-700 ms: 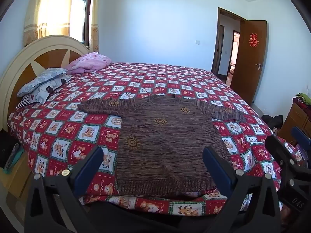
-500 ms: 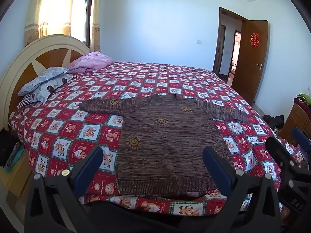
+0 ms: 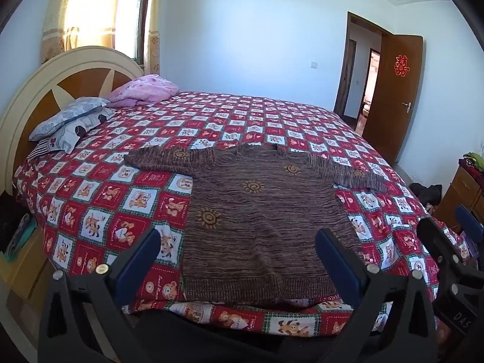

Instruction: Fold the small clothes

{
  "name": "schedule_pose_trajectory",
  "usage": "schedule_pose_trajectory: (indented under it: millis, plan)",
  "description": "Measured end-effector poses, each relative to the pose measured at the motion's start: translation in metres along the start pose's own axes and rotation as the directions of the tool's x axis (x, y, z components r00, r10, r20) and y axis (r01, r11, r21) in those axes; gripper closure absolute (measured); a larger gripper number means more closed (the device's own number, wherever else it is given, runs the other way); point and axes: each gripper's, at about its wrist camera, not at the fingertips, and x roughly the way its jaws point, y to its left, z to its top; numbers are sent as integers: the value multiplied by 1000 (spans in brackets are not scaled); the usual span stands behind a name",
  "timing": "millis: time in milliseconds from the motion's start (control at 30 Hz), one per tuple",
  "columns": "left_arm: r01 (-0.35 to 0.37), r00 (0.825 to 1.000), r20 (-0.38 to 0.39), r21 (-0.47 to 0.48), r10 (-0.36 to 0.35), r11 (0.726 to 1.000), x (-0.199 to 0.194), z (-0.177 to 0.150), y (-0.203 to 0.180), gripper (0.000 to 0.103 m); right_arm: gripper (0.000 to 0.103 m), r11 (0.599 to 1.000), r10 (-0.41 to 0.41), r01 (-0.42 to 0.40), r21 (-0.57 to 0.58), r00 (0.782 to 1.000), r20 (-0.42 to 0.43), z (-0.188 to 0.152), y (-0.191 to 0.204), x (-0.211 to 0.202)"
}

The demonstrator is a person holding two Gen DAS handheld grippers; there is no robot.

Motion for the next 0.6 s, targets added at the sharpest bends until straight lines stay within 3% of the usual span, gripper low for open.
schedule_pose_trajectory:
  millis: [600]
  plan:
    - [-3,1000,-7,-9,3,1000,2,0,4,0,1,1000,9,-9,-5,1000,-16,-3,2,2]
